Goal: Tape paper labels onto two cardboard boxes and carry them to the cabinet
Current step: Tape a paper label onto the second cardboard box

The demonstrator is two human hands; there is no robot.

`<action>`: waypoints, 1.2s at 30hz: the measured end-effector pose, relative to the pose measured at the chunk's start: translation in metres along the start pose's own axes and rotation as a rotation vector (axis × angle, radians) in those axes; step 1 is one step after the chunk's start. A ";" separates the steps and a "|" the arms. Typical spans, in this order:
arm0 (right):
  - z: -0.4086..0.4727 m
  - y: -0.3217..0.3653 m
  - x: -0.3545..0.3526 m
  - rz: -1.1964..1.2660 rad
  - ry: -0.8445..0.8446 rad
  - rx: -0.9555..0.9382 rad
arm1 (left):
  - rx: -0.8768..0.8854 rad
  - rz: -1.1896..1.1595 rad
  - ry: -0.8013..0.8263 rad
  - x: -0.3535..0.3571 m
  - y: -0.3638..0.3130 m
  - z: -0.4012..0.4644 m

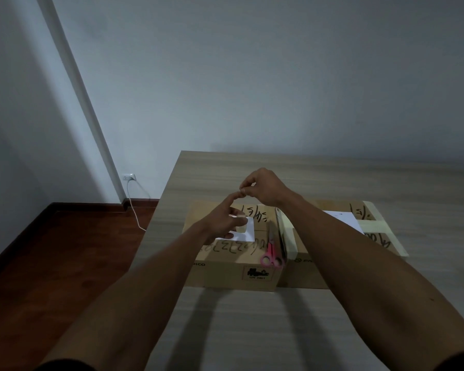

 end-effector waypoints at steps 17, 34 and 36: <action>-0.058 -0.094 0.065 -0.266 0.066 0.565 | -0.057 -0.109 -0.050 0.012 0.034 -0.004; -0.115 -0.099 0.100 0.383 -0.040 1.014 | -0.079 -0.124 -0.071 0.011 0.051 -0.020; -0.112 -0.084 0.113 0.824 0.058 1.116 | -0.071 -0.118 -0.080 0.003 0.050 -0.021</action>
Point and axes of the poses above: each hand's wrist, its own z-axis towards the middle knuckle, its own x-axis out of the palm, y = z × x, the point moved 6 cm from there along z, towards the middle knuckle, and after that the axes turned 12 degrees about x, right-handed, at the moved point
